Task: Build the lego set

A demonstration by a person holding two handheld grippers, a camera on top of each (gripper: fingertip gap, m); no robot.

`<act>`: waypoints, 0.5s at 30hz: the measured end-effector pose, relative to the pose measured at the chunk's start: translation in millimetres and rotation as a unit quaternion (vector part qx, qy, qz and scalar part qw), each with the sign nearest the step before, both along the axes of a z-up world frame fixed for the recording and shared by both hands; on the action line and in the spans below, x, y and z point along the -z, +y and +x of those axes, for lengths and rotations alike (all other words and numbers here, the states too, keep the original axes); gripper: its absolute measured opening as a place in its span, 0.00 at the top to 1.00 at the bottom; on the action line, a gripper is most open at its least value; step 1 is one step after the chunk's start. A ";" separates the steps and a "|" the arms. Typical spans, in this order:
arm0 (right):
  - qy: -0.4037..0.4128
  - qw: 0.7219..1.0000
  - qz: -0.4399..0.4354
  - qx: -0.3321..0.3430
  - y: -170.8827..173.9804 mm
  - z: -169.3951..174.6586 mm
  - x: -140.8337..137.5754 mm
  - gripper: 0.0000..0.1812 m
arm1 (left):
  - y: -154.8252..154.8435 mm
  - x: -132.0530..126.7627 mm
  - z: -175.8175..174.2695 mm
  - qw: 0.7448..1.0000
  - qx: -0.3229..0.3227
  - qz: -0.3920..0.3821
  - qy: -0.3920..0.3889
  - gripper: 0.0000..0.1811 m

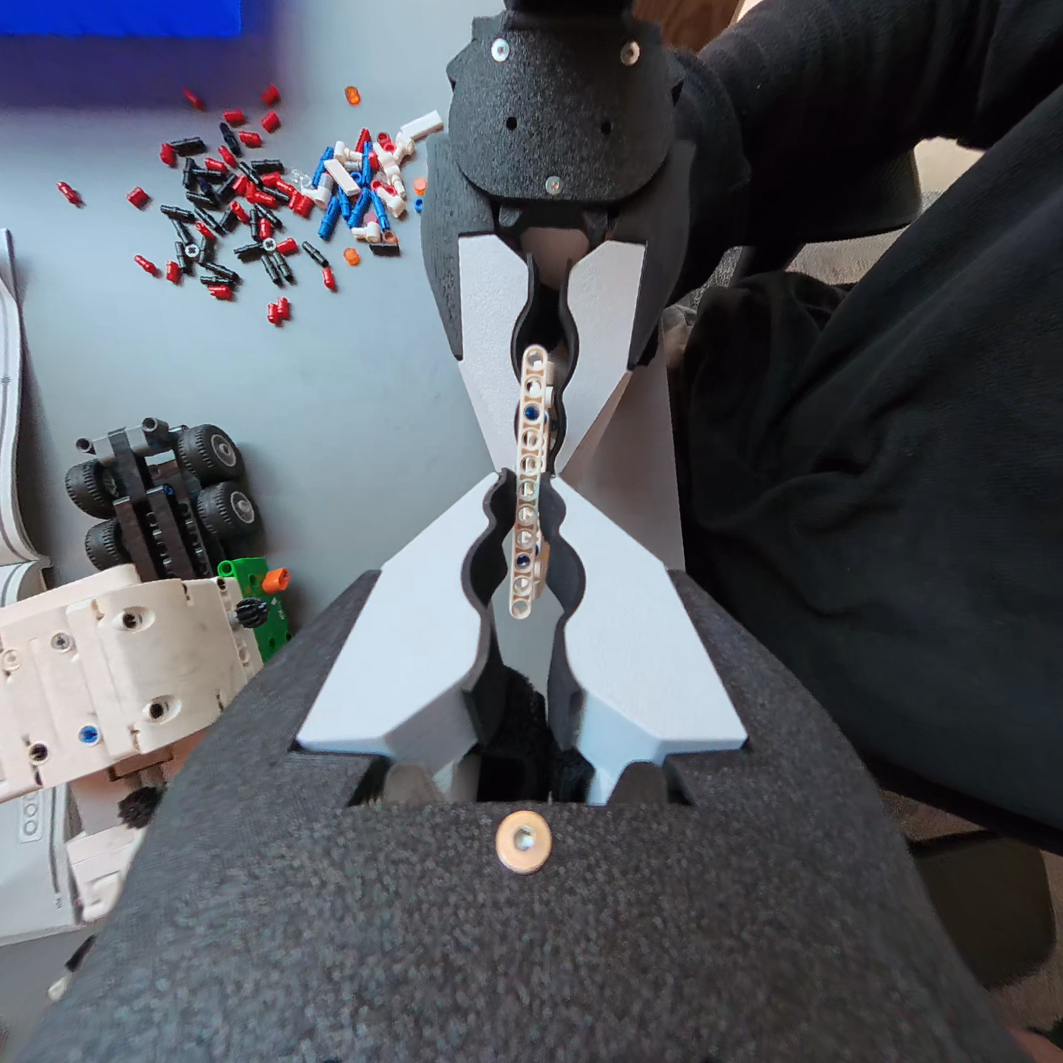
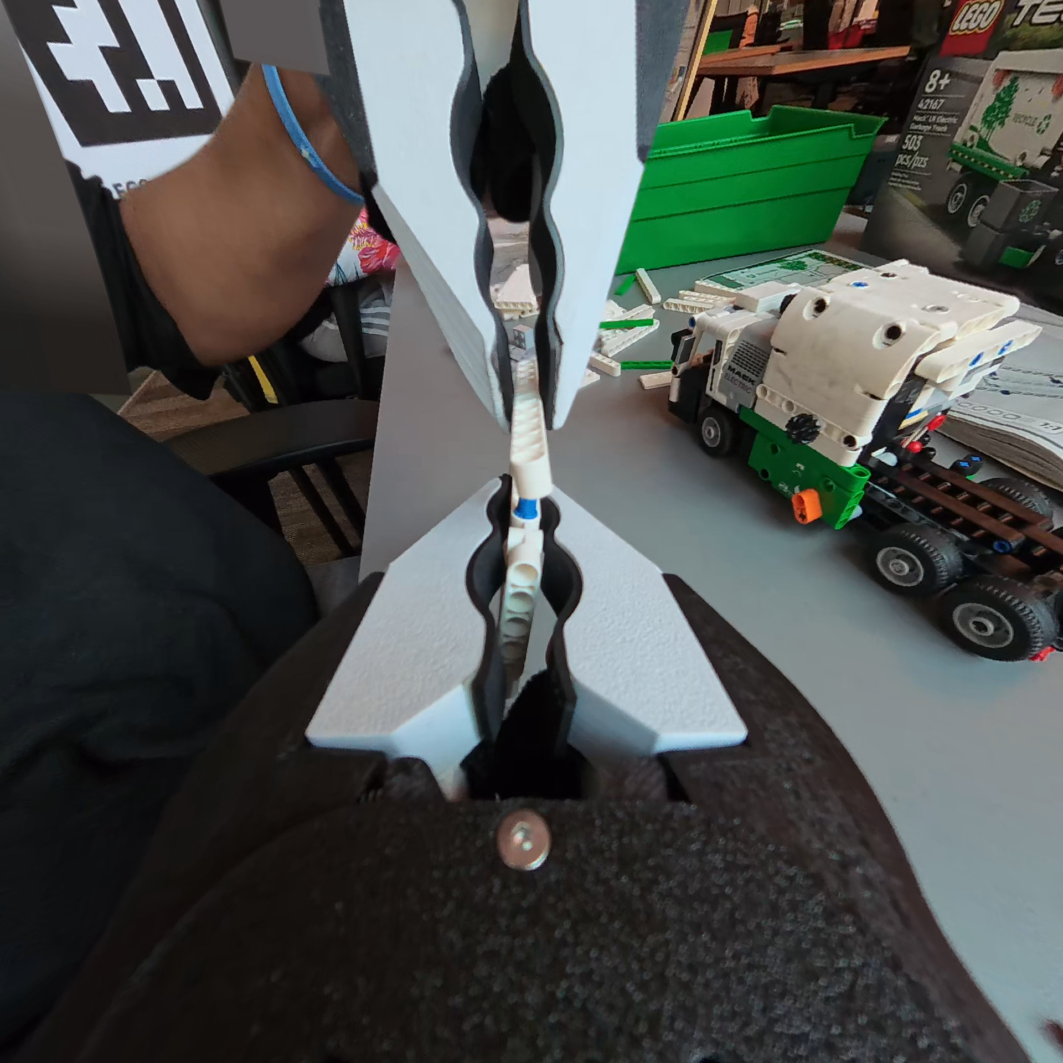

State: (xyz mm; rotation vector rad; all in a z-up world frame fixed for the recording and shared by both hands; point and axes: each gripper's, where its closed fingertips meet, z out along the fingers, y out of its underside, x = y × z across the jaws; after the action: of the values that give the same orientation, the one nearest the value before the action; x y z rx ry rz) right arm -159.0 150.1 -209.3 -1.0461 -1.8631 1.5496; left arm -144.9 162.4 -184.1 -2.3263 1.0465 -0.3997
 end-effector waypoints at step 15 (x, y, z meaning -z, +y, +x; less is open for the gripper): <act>0.018 0.999 -0.042 -0.013 -0.3 2.0 -11.5 0.97 | 4.5 -12.1 3.8 0.998 -0.007 0.042 -0.043 0.89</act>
State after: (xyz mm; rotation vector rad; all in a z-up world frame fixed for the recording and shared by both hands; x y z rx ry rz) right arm -157.0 149.9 -197.8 -1.0263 -1.8081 1.6633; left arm -141.1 166.9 -172.0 -2.2211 0.9856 -0.4387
